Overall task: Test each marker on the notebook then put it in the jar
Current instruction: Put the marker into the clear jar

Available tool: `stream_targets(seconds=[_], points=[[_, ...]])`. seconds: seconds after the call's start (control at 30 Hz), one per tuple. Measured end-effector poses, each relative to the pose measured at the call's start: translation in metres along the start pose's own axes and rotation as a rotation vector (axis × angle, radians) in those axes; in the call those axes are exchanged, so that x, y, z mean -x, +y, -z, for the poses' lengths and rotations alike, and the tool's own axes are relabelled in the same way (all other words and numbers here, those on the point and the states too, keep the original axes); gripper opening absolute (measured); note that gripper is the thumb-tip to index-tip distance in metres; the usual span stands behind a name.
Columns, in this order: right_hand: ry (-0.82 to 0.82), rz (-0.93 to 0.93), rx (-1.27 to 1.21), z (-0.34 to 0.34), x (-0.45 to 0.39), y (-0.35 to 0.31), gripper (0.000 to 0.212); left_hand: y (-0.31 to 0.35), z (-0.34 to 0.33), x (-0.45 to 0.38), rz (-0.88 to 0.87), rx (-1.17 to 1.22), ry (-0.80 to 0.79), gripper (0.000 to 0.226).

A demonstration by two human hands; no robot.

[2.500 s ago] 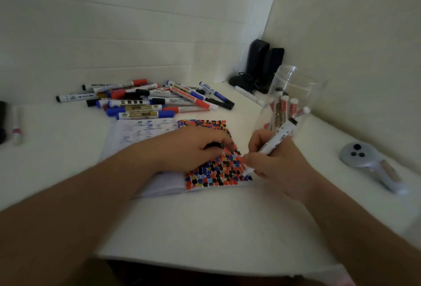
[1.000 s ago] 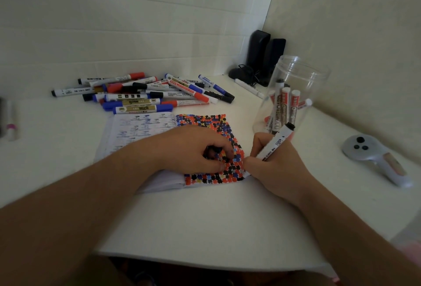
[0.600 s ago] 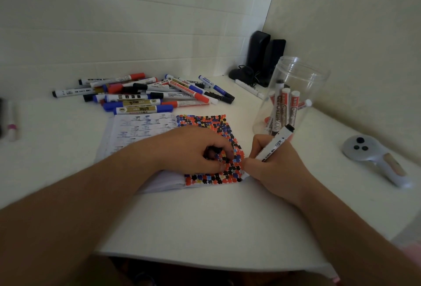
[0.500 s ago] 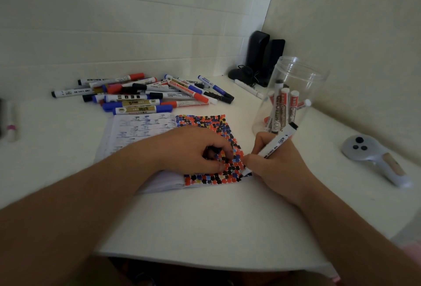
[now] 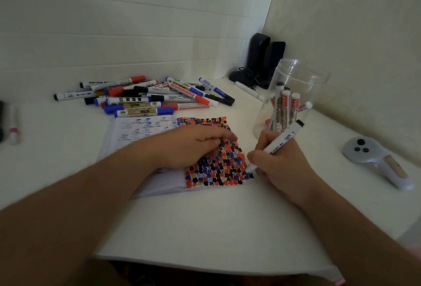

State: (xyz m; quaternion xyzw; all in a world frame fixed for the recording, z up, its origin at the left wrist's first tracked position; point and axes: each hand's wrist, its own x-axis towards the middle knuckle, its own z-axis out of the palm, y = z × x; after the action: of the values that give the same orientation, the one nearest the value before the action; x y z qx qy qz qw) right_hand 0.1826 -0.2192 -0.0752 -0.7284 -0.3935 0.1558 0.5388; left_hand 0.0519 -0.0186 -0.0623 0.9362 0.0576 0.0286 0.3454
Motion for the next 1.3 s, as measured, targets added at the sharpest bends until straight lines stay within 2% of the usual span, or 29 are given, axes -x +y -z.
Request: stream_targets(seconds=[0.07, 0.13, 0.23, 0.3, 0.37, 0.53, 0.67, 1.0, 1.3], points=[[-0.028, -0.038, -0.222, 0.004, -0.008, -0.008, 0.030, -0.004, 0.004, -0.001, 0.028, 0.154, 0.095, 0.038], [-0.108, -0.012, -0.376, 0.007, -0.020, -0.023, 0.024, -0.005, 0.008, -0.002, 0.050, 0.348, 0.195, 0.026], [-0.178, 0.108, -0.381, 0.003, -0.044, -0.044, 0.013, -0.010, 0.014, -0.003, 0.093, 0.625, 0.303, 0.017], [-0.119, 0.137, -0.362, -0.009, -0.058, -0.044, 0.013, -0.016, 0.015, -0.004, 0.136, 0.782, 0.362, 0.021], [-0.019, 0.086, -0.415, -0.022, -0.066, -0.031, 0.021, -0.021, 0.016, -0.006, 0.185, 0.852, 0.408, 0.022], [0.029, -0.080, -0.511, -0.037, -0.063, -0.010, 0.030, -0.019, 0.014, -0.006, 0.207, 0.794, 0.410, 0.025], [0.049, -0.135, -0.543, -0.036, -0.059, -0.013, 0.018, -0.016, 0.014, -0.007, 0.204, 0.756, 0.409, 0.022], [0.030, -0.116, -0.493, -0.036, -0.061, -0.009, 0.008, -0.016, 0.014, -0.004, 0.179, 0.632, 0.375, 0.024], [0.039, -0.047, -0.429, -0.036, -0.059, -0.003, 0.015, -0.013, 0.013, -0.003, 0.165, 0.635, 0.380, 0.022]])
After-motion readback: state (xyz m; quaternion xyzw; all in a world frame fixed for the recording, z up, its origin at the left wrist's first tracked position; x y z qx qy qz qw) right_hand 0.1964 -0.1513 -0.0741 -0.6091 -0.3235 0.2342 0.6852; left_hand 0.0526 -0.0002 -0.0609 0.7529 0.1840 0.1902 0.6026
